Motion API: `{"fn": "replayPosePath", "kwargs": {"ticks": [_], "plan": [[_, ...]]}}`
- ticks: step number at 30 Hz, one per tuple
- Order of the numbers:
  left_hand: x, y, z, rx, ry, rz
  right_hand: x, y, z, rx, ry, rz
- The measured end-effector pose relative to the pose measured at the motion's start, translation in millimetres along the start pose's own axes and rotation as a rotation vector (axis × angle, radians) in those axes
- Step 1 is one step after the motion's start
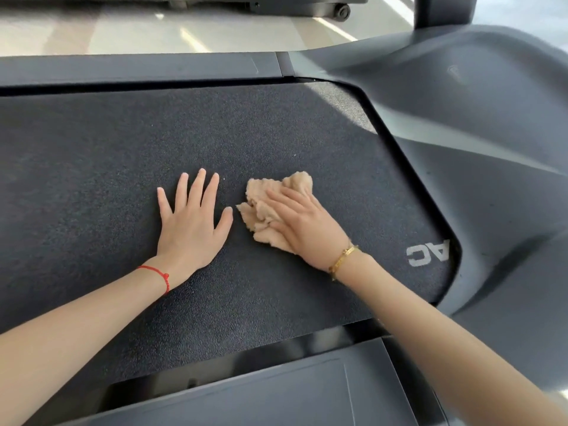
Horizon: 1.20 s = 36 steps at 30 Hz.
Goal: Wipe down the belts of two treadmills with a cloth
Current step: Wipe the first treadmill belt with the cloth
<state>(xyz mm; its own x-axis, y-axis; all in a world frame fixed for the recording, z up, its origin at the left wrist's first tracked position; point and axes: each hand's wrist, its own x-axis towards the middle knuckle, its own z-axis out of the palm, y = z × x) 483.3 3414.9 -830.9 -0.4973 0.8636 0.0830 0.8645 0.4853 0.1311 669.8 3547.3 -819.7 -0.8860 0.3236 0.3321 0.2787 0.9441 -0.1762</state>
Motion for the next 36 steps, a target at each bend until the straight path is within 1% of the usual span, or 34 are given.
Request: {"fn": "replayPosePath", "kwargs": {"ticks": [1, 3, 4, 6, 7, 8, 9, 11, 12, 14, 16, 17, 18, 20, 21, 24, 25, 28, 31, 33, 36], "plan": [[0, 0, 0, 0.002, -0.001, -0.003, 8, 13, 0, -0.036, 0.02, 0.005], [0, 0, 0, 0.009, -0.004, -0.012, 35, 50, 3, -0.148, 0.039, 0.093], [0, 1, -1, 0.01, -0.006, -0.015, 50, 67, 1, -0.172, 0.01, 0.173], [3, 1, -3, 0.007, -0.011, -0.017, 75, 81, -1, -0.134, -0.139, 0.312], [4, 1, -3, 0.005, -0.015, -0.016, 83, 80, 1, -0.116, -0.194, 0.329], [5, 0, -3, 0.002, -0.019, -0.013, 88, 71, 1, -0.095, -0.209, 0.299], [6, -1, -3, 0.001, -0.021, -0.009, 88, 61, 4, -0.079, -0.179, 0.237], [11, -2, -2, 0.004, -0.019, -0.002, 75, 40, 12, -0.077, -0.071, 0.087], [16, -4, 0, 0.004, -0.023, -0.006, 70, 38, 16, -0.053, -0.074, 0.042], [24, -6, -2, -0.004, -0.026, -0.008, 66, 42, 13, -0.008, -0.048, 0.012], [30, -7, -4, -0.009, -0.034, 0.004, 77, 58, 8, -0.056, 0.124, -0.041], [32, -8, -3, -0.009, -0.041, 0.01, 88, 75, 7, -0.127, 0.153, -0.049], [33, -8, -2, -0.005, -0.045, 0.011, 100, 92, 5, -0.199, 0.074, 0.004], [32, -7, -1, 0.003, -0.033, 0.008, 126, 131, 7, -0.317, -0.114, 0.186], [31, -7, 0, 0.007, -0.031, 0.006, 137, 147, 7, -0.336, -0.172, 0.261], [32, -6, -1, 0.026, -0.032, 0.005, 171, 174, 9, -0.312, -0.177, 0.356], [32, -6, -1, 0.032, -0.035, 0.005, 185, 174, 9, -0.298, -0.181, 0.356], [31, -4, -2, 0.04, -0.042, 0.0, 224, 160, 19, -0.263, -0.224, 0.276], [31, -4, -3, 0.047, -0.047, -0.003, 248, 123, 34, -0.177, -0.307, 0.22], [32, -5, -4, 0.04, -0.047, -0.005, 254, 93, 44, -0.023, -0.277, 0.199], [32, -7, -5, 0.009, -0.044, -0.003, 243, 65, 53, 0.016, -0.247, 0.068]]}}
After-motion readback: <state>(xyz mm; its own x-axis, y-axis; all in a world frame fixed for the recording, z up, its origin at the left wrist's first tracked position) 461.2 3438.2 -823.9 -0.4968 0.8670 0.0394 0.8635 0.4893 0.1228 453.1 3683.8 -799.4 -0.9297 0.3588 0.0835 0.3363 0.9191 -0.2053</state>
